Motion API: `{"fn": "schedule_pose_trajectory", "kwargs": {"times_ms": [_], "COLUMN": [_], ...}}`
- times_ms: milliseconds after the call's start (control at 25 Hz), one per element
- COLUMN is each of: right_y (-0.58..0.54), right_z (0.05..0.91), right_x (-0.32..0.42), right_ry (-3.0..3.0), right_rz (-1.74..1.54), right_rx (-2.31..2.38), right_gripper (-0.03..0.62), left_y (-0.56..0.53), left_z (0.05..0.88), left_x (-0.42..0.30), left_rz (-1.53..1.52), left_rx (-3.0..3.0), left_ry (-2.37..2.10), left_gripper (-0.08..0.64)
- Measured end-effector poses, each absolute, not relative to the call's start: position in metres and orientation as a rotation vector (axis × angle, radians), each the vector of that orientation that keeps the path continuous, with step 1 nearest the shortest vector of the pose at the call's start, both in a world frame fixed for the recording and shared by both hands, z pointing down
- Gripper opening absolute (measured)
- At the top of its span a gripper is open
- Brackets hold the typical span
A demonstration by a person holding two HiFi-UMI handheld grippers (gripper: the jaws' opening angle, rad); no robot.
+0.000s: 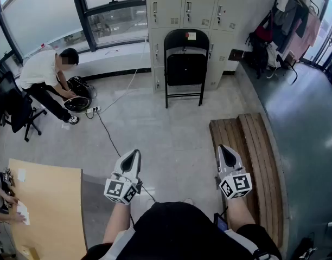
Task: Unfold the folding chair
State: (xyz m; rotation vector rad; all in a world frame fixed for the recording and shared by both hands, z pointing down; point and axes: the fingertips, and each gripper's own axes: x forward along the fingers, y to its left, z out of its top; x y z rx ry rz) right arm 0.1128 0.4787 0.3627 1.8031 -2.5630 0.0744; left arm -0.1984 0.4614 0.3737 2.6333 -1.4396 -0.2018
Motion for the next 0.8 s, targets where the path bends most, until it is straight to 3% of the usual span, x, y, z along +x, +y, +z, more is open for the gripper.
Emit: {"fn": "schedule_pose_trajectory", "kwargs": {"times_ms": [800], "right_y": [0.458], "right_z": [0.359], "right_x": [0.073], "right_ry": [-2.609], "right_rz": [0.094], "right_rx": [1.765], "right_gripper": [0.003], "left_y": [0.456], "left_z": [0.380], "left_x": [-0.228], "left_rz": [-0.243], "left_rx": [2.605], "left_ry": [-1.456], "left_gripper": [0.003]}}
